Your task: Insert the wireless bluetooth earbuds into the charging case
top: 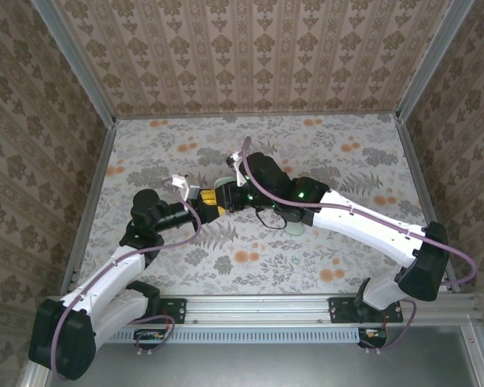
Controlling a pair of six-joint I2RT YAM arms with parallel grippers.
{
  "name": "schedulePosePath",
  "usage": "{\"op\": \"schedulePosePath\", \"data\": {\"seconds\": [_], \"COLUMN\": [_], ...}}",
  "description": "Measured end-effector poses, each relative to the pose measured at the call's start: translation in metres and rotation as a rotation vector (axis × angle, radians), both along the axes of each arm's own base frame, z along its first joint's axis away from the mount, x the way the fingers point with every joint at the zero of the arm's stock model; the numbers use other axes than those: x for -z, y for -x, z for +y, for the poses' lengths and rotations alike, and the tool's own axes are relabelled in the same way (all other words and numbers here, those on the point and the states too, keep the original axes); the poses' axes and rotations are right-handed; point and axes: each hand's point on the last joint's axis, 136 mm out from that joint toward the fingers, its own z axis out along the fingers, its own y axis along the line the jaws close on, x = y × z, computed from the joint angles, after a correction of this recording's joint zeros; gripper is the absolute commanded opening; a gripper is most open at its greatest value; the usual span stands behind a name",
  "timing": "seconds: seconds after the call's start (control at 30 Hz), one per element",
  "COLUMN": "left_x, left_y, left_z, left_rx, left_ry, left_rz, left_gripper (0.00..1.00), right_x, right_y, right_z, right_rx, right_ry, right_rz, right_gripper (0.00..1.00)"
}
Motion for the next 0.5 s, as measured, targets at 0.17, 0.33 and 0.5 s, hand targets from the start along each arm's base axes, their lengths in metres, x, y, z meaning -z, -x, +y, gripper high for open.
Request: {"op": "schedulePosePath", "data": {"seconds": [0.17, 0.33, 0.5], "left_x": [0.0018, 0.0031, 0.0035], "left_y": [-0.0001, -0.0001, 0.0], "left_z": [0.0001, 0.0001, -0.0001], "left_rx": [-0.001, 0.0, 0.0], "left_ry": [-0.006, -0.011, -0.012], "left_rz": [0.002, 0.001, 0.002], "left_gripper": [0.14, 0.14, 0.14], "right_x": [0.0023, 0.0033, 0.0036], "right_y": [-0.0009, -0.0012, -0.0011], "right_z": [0.0001, 0.0004, 0.0002], "right_rx": [-0.001, -0.003, -0.002], "right_ry": [0.014, 0.019, 0.02], "right_rz": [0.001, 0.001, 0.002], "right_gripper": [0.25, 0.27, 0.27]}}
